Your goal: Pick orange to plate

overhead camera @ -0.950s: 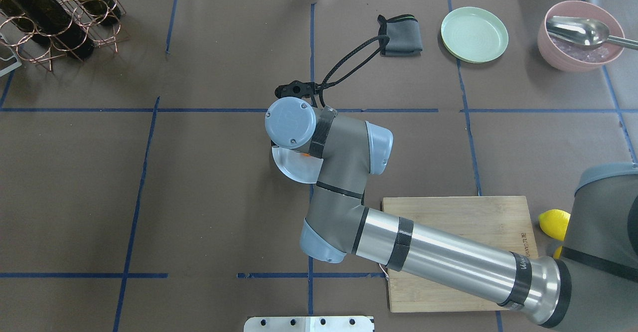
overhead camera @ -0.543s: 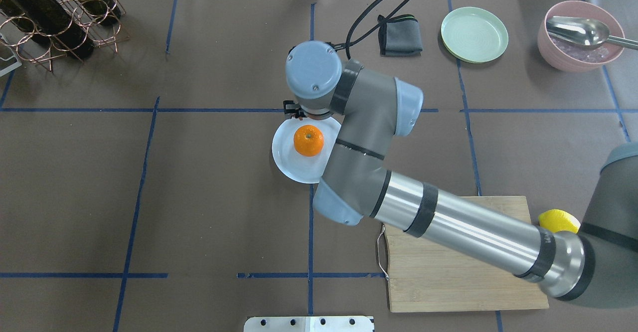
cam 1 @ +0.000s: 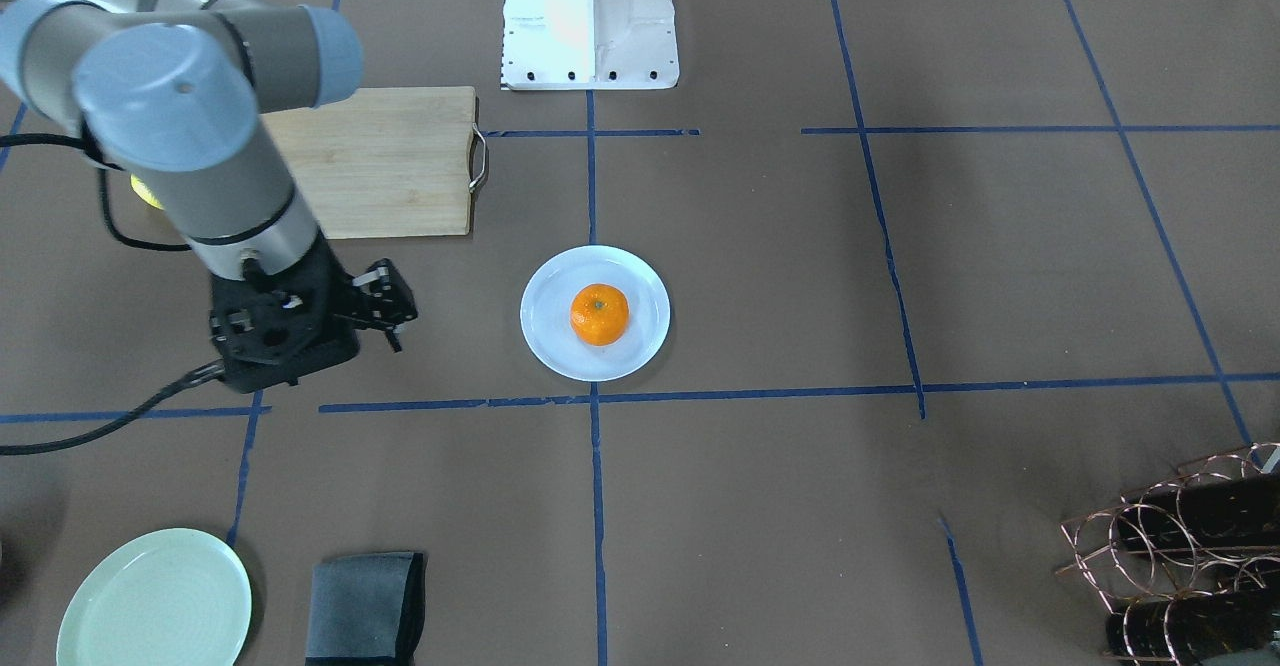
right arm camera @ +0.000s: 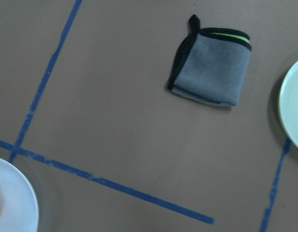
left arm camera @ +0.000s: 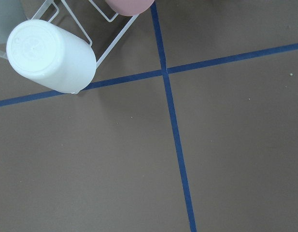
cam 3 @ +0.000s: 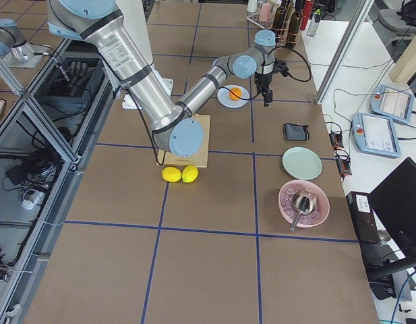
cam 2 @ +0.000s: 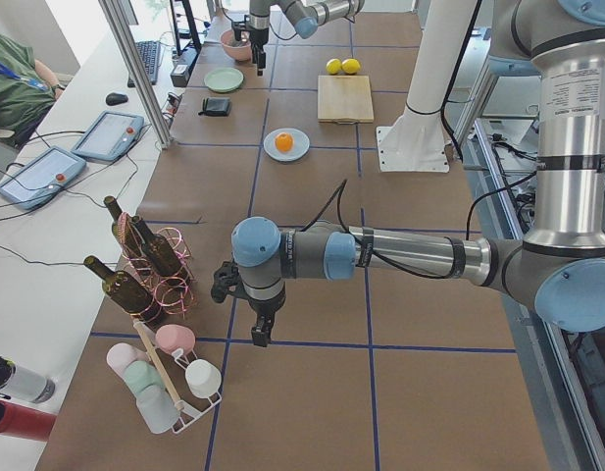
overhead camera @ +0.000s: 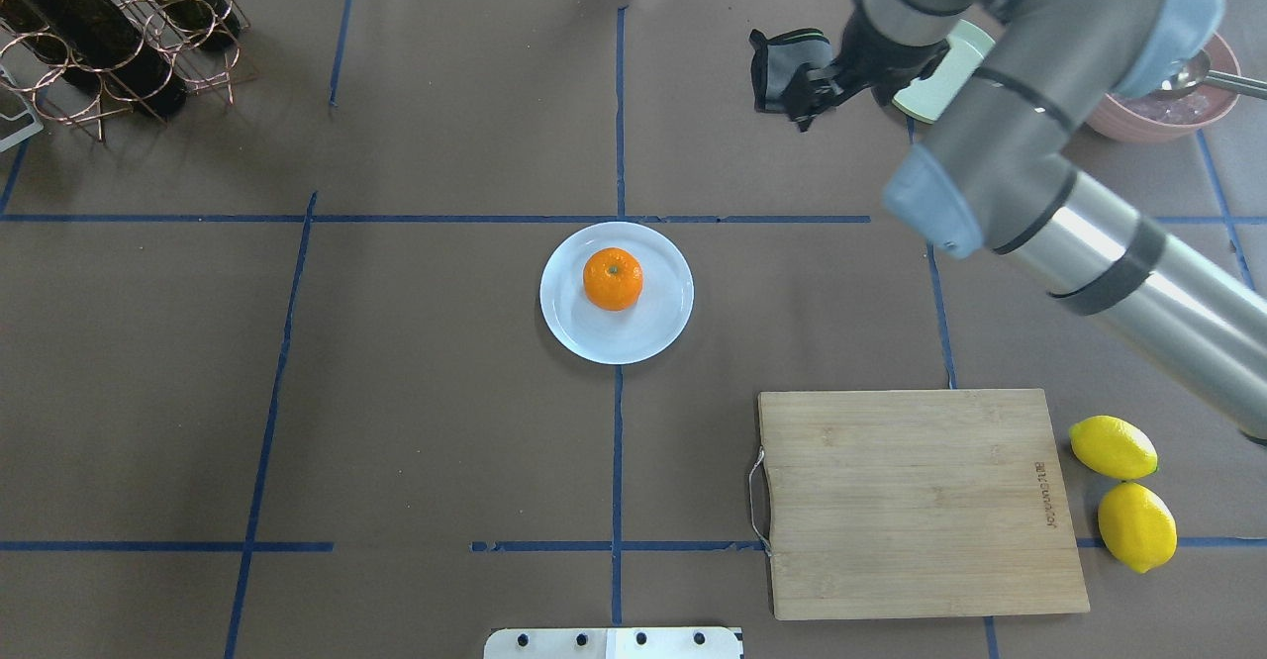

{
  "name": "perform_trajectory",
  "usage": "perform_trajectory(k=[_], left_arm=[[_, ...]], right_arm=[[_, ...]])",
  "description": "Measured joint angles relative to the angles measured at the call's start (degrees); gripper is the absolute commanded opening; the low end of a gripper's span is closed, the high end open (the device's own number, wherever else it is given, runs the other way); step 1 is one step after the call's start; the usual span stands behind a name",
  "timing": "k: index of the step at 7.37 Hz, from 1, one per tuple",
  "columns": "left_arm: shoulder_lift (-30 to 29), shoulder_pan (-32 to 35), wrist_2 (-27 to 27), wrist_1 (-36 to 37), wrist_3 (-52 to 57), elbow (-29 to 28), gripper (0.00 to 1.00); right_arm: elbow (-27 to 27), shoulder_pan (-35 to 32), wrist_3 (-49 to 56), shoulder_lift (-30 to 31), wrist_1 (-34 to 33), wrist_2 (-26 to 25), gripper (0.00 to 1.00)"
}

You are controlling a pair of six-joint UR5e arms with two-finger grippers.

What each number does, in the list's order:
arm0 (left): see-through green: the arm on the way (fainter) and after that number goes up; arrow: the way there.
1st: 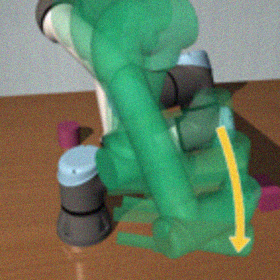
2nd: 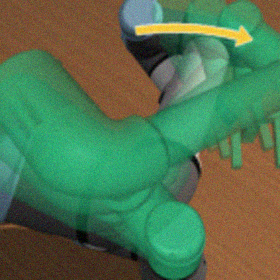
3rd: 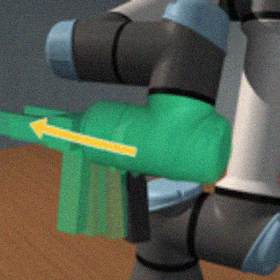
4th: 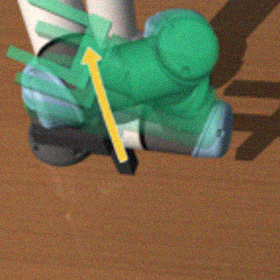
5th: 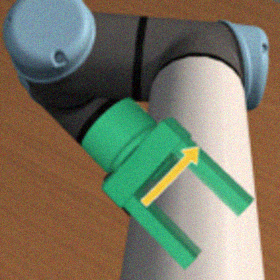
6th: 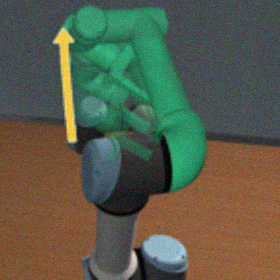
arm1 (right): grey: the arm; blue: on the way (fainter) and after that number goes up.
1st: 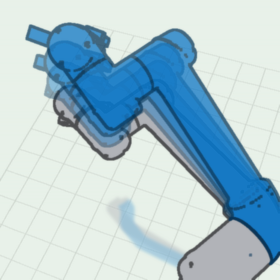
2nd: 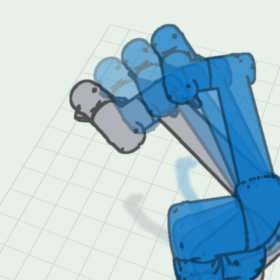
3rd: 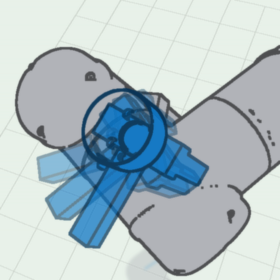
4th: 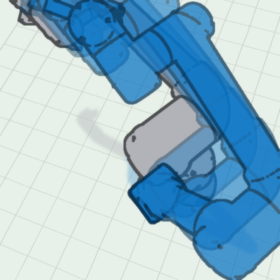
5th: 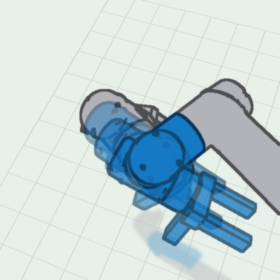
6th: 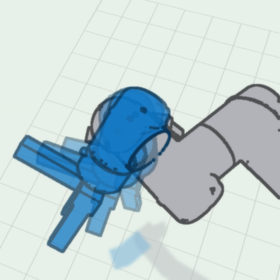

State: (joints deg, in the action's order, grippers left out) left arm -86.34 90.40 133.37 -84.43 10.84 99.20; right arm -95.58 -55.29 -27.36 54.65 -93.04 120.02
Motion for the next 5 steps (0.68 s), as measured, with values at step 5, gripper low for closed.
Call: perform_trajectory(k=[5], left_arm=[[0.12,0.17,1.27,-0.03,-0.04,-0.07,1.00]], right_arm=[[-5.52,-23.85,36.55,24.00,-5.38,7.59,1.00]])
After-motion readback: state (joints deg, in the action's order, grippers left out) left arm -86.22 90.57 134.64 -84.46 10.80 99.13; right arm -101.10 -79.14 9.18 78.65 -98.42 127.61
